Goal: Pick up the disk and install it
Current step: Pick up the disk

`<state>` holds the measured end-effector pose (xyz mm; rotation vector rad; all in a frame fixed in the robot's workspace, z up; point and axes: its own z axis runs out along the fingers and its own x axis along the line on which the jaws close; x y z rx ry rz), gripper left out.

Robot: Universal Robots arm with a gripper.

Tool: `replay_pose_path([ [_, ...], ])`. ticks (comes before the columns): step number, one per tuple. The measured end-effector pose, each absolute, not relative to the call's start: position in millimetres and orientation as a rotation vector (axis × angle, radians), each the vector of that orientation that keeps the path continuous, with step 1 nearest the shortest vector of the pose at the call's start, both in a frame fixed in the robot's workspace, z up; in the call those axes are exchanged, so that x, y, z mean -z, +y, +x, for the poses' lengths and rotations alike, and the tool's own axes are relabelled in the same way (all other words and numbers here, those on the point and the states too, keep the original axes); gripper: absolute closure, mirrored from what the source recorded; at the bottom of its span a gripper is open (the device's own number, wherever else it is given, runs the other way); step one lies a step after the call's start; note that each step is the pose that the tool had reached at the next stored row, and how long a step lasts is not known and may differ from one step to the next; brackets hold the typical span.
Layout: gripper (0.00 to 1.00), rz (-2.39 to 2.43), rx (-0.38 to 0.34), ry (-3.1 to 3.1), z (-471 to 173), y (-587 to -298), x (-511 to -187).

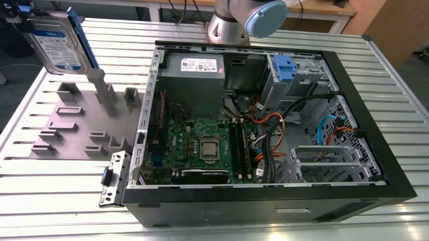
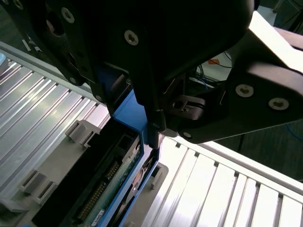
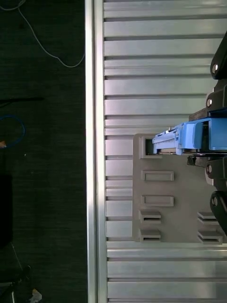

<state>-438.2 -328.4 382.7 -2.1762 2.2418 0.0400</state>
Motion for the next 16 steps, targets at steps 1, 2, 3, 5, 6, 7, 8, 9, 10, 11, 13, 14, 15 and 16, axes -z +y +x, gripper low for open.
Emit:
replay_pose_path([
  [1,0.64,-2.176,-0.040,2.242,-438.2,-328.4,-383.3],
  [2,0.64,-2.176,-0.040,2.242,-438.2,-328.4,-383.5],
  [3,0.64,-2.176,-0.040,2.242,-438.2,-328.4,-383.9],
  [5,0.64,-2.176,-0.040,2.242,-438.2,-328.4,-385.4],
  [6,0.64,-2.176,-0.040,2.242,-438.2,-328.4,-386.2],
  [7,0.64,-2.176,-0.040,2.242,-438.2,-328.4,-386.9],
  [8,0.64,-2.176,-0.040,2.242,-438.2,-328.4,-387.1],
  [9,0.64,-2.176,-0.040,2.242,-438.2,-328.4,-387.2],
  [10,0.64,-2.176,-0.040,2.242,-438.2,-328.4,-387.4],
  [11,0.64,-2.176,-0.041,2.241,-438.2,-328.4,-387.4],
  [13,0.64,-2.176,-0.041,2.241,-438.2,-328.4,-387.6],
  [14,0.64,-2.176,-0.041,2.242,-438.2,-328.4,-388.2],
  [15,0.64,-2.176,-0.041,2.241,-438.2,-328.4,-388.7],
  [16,0.64,-2.176,-0.041,2.241,-438.2,-328.4,-389.2],
])
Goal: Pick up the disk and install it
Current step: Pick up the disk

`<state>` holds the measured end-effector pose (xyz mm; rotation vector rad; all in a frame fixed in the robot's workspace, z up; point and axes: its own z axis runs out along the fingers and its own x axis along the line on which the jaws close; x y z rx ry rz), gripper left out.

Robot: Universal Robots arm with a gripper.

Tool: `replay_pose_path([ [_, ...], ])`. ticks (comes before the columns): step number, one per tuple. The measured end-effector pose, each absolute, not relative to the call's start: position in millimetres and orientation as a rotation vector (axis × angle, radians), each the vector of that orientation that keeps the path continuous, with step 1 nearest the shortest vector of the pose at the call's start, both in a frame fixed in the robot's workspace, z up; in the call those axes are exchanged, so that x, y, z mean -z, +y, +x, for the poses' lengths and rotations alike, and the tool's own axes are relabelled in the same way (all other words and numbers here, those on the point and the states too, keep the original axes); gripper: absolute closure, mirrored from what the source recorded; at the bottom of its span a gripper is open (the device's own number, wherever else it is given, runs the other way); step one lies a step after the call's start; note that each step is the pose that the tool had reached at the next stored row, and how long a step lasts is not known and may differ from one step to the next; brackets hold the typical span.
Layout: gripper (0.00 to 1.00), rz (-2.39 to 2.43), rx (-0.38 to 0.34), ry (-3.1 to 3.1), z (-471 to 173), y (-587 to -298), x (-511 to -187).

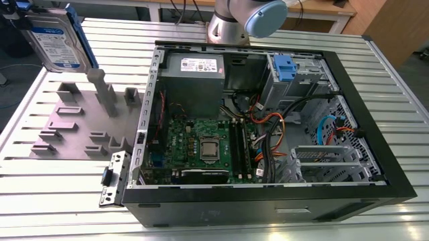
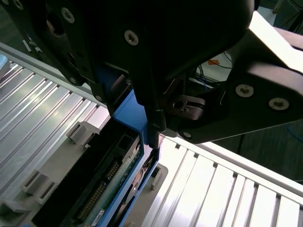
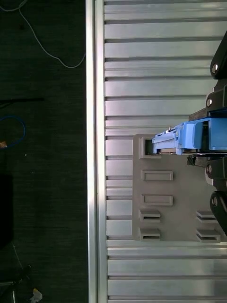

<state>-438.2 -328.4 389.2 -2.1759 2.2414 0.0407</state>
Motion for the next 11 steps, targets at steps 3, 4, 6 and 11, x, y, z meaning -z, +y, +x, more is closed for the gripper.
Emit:
replay_pose_path([
  [3,0.64,-2.176,-0.041,2.241,-438.2,-328.4,-391.4],
  [4,0.64,-2.176,-0.041,2.241,-438.2,-328.4,-391.5],
  [6,0.64,-2.176,-0.041,2.241,-438.2,-328.4,-392.3],
  [11,0.64,-2.176,-0.041,2.242,-438.2,-328.4,-393.9],
])
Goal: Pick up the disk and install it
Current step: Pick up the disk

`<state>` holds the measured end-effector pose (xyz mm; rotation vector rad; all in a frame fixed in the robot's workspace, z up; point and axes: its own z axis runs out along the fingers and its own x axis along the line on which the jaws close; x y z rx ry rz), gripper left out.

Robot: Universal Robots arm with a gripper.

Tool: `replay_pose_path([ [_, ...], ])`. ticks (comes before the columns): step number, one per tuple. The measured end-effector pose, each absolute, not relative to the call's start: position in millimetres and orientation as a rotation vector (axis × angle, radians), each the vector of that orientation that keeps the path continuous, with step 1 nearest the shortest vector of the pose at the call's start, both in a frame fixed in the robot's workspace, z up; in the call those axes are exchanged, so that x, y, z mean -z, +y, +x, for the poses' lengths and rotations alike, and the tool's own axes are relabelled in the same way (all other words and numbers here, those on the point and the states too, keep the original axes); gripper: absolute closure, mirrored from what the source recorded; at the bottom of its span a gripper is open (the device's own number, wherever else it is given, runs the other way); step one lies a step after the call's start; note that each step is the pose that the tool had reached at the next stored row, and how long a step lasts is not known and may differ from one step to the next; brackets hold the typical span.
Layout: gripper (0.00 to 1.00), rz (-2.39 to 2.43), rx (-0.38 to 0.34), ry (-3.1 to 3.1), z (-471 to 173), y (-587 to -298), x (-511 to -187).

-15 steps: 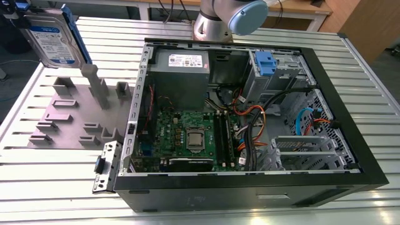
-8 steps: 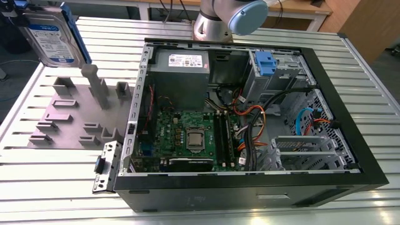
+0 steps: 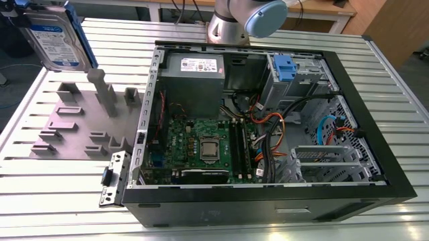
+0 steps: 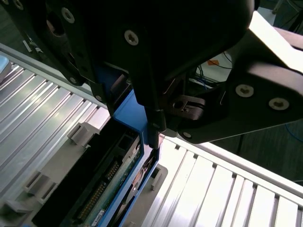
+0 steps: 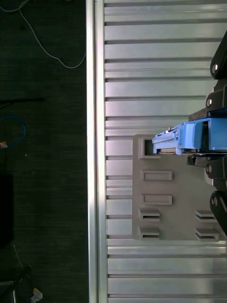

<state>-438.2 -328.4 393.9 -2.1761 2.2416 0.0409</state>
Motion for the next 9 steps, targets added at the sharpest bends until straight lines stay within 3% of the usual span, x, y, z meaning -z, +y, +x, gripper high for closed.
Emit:
replay_pose_path([
  [9,0.64,-2.176,-0.041,2.241,-438.2,-328.4,-399.4],
])
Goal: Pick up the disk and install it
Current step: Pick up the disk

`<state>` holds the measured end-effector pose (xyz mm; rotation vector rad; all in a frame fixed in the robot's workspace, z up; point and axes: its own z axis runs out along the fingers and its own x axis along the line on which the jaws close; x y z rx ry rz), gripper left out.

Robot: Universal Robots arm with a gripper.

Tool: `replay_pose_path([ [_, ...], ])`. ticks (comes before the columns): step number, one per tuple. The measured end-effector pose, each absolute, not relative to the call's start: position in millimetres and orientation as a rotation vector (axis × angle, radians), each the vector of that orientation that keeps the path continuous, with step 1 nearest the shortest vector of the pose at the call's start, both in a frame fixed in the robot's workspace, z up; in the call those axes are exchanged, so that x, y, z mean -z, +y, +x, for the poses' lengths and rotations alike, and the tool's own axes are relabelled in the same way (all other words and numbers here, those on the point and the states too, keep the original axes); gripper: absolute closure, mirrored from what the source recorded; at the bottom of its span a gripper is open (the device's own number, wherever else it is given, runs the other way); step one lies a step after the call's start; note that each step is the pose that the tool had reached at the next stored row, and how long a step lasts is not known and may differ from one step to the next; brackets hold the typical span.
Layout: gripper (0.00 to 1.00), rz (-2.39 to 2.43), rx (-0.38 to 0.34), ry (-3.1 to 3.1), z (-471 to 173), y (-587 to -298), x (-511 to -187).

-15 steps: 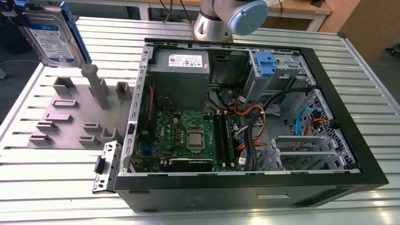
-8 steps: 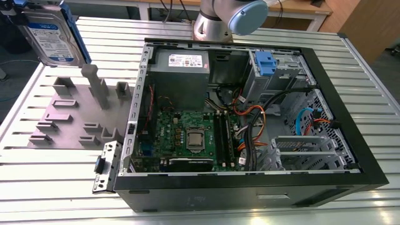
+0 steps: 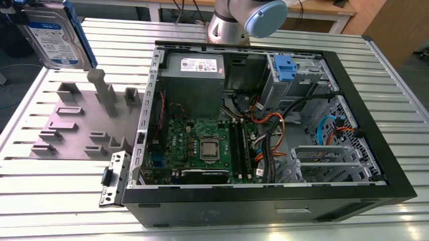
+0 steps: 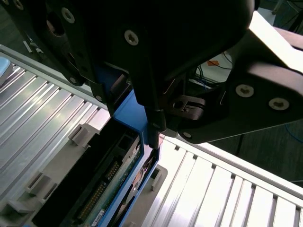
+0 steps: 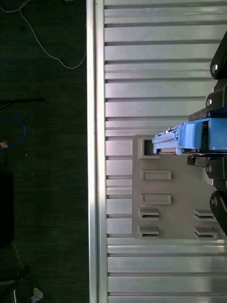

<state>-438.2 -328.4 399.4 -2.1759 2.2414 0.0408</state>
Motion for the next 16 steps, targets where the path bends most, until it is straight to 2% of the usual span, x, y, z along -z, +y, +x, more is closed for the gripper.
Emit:
replay_pose_path([
  [16,0.64,-2.176,-0.041,2.241,-438.2,-328.4,-404.0],
])
